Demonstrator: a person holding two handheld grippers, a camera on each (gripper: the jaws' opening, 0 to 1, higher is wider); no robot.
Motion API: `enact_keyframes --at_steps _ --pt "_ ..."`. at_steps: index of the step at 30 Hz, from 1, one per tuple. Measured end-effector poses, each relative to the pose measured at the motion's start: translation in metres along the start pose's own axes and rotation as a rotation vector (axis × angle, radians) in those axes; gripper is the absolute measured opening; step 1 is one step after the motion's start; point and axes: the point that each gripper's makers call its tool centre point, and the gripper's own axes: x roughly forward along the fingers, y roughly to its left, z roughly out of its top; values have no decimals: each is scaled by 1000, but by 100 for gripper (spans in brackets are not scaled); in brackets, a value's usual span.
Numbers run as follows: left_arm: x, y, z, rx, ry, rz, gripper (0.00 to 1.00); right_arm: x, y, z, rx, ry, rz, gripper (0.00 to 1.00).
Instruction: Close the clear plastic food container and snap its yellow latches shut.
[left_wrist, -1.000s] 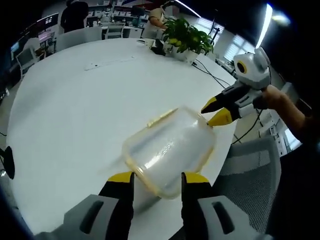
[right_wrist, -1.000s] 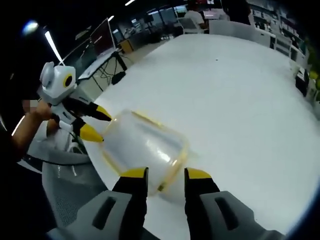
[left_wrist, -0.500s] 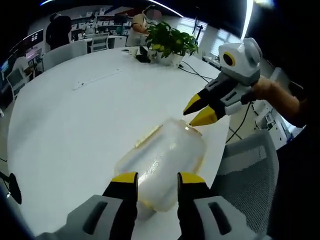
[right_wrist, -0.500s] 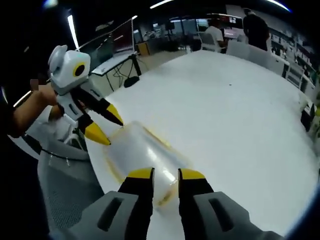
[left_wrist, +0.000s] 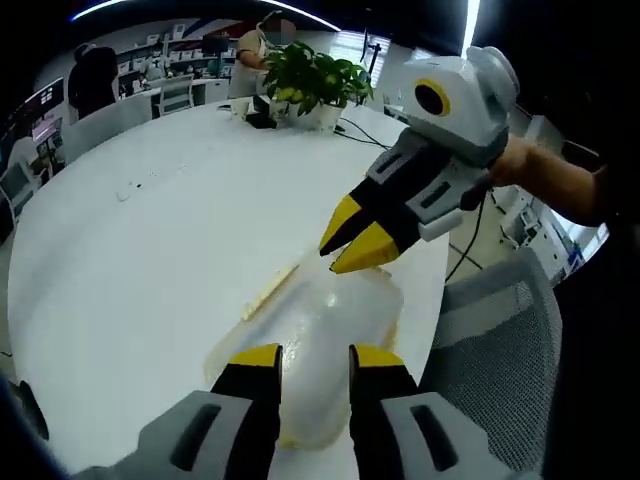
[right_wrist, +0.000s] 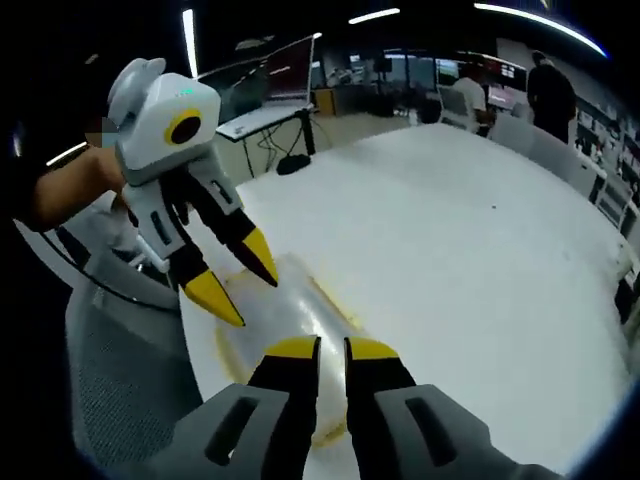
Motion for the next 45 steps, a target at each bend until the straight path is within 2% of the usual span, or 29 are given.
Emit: enact_keyframes --at_steps 11,20,28,34,41,45 --pt "14 -11 3 89 16 -39 15 18 6 4 -55 21 48 0" --pt "21 -18 1 130 34 -66 15 29 11 10 -109 23 81 0" --pt "20 -27 -2 167 41 -85 15 34 10 14 -160 45 101 9" --pt "20 -34 -7 197 53 -94 17 37 5 13 -167 75 119 17" --pt "18 -41 -11 246 41 -100 20 39 4 8 -164 119 173 29" --pt "18 -44 -13 282 36 -100 22 41 3 5 -168 139 201 31"
